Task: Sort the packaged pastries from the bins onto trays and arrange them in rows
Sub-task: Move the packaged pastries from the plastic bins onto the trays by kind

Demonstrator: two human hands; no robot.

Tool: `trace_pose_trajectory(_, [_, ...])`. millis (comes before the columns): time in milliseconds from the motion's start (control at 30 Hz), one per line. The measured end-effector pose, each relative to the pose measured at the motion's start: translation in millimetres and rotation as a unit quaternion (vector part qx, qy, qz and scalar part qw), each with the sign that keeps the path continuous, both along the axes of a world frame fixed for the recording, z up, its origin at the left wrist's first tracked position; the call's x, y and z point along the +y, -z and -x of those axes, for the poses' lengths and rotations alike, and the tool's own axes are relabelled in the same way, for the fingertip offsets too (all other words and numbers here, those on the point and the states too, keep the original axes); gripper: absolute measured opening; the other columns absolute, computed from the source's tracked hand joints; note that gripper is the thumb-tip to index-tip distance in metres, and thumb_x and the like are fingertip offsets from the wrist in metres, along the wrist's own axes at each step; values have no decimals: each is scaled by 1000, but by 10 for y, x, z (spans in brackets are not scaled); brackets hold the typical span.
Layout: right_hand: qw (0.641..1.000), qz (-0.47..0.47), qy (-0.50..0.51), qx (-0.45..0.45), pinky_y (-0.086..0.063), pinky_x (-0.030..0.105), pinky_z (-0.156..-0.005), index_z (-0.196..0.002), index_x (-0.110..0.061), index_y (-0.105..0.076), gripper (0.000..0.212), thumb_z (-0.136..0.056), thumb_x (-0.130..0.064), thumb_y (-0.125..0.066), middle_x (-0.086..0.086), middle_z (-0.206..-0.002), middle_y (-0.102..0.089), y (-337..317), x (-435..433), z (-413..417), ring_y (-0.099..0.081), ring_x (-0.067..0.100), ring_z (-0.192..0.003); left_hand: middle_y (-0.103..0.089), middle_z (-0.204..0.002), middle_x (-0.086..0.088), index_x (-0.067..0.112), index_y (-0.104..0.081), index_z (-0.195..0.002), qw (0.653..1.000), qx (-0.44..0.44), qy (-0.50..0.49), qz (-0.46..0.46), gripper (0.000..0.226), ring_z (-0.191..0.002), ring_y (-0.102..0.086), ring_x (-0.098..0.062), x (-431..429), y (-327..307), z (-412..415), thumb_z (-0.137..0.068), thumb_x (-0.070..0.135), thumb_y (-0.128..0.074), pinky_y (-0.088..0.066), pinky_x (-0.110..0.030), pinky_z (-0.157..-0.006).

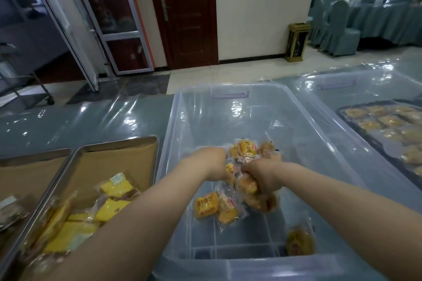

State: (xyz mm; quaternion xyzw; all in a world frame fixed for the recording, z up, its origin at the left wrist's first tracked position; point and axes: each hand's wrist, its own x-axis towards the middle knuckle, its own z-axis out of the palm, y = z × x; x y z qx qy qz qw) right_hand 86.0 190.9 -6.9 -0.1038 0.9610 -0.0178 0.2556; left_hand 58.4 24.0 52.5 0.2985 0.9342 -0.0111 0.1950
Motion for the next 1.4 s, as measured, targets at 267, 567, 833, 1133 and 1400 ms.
trace_pose_trajectory(267, [999, -7, -40, 5, -49, 40, -86, -119, -22, -52, 51, -73, -14, -73, 5, -112, -59, 111, -195, 31, -58, 28, -101, -46, -140, -9, 15, -41, -139, 990, -98, -35, 93, 60, -123, -48, -28, 37, 599, 153, -86, 33, -63, -39, -33, -99])
trace_pose_trajectory(567, [995, -33, -50, -73, -47, 44, -96, -129, -23, -47, 62, -74, -7, -70, 2, -123, -54, 173, -194, 68, -53, 26, -111, -64, -111, -5, 23, -54, -99, 987, -139, -6, 79, 24, -94, -60, -25, -83, 880, -69, -83, 40, -61, -42, -26, -73])
trace_pose_trajectory(833, [999, -31, -2, -42, -48, 34, -80, -137, -19, -41, 66, -77, -9, -68, 5, -121, -55, -160, -139, 314, -51, 22, -95, -49, -137, -5, 24, -35, -140, 987, -139, -28, 78, 78, -118, -50, -28, -63, 807, 142, -74, 39, -73, -42, -38, -97])
trace_pose_trajectory(1133, [992, -106, 40, 60, -43, 42, -95, -135, -20, -43, 51, -88, -4, -54, 9, -127, -53, -72, 55, 703, -51, 33, -114, -34, -148, -6, 23, -25, -147, 961, -193, 4, 197, 98, -124, -46, -32, 375, 1152, 214, -69, 58, -73, -44, -42, -99])
trace_pose_trajectory(1400, [992, -116, 45, -4, -30, 49, -107, -147, -25, -24, 68, -89, -10, -57, 21, -148, -28, 130, 162, 763, -27, 43, -135, -14, -149, -23, 23, 0, -148, 977, -77, -15, 196, 88, -124, -34, -49, 326, 1540, 169, -86, 43, -60, -41, -59, -95])
